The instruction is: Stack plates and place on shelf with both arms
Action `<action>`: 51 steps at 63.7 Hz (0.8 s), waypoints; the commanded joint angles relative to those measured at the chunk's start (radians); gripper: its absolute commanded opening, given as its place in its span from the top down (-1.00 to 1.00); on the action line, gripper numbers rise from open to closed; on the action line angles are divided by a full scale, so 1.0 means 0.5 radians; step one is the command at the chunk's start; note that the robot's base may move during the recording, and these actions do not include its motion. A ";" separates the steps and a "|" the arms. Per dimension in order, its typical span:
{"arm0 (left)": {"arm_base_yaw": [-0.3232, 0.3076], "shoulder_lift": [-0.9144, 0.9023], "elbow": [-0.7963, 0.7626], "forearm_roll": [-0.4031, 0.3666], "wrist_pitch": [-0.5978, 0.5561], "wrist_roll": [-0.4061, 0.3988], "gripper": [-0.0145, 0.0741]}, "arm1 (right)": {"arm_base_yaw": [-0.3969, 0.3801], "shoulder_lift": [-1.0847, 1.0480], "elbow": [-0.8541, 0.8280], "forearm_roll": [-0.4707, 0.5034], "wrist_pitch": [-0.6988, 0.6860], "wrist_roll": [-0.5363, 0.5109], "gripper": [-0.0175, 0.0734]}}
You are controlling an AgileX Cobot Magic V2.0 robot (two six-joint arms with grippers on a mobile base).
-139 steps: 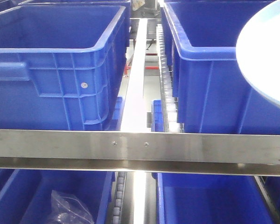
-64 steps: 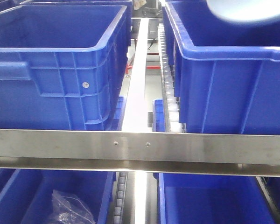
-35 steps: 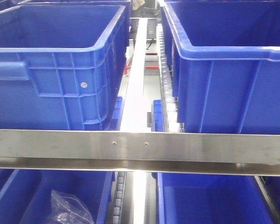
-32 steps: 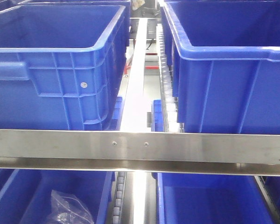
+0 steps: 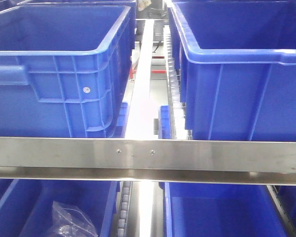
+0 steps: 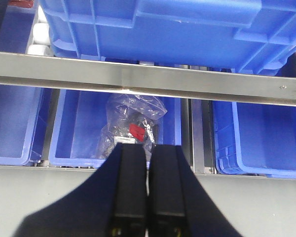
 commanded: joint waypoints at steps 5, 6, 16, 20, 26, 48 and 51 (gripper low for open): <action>0.001 0.002 -0.055 0.012 -0.121 -0.016 0.47 | -0.010 -0.061 -0.006 -0.024 -0.160 -0.006 0.51; 0.001 0.002 -0.055 0.012 -0.121 -0.016 0.47 | -0.010 -0.061 -0.006 -0.024 -0.151 -0.006 0.51; 0.001 0.002 -0.055 0.012 -0.121 -0.016 0.47 | -0.010 -0.061 -0.006 -0.024 -0.143 -0.006 0.51; 0.001 0.002 -0.055 0.012 -0.121 -0.016 0.47 | -0.010 -0.061 -0.006 -0.024 -0.143 -0.006 0.51; 0.001 0.002 -0.055 0.012 -0.121 -0.016 0.47 | -0.010 -0.061 -0.006 -0.024 -0.138 -0.006 0.51; 0.001 0.002 -0.055 0.012 -0.117 -0.016 0.47 | -0.011 -0.463 0.145 0.004 -0.115 0.018 0.51; 0.001 0.002 -0.055 0.012 -0.117 -0.016 0.47 | -0.011 -0.571 0.210 0.004 -0.115 0.018 0.51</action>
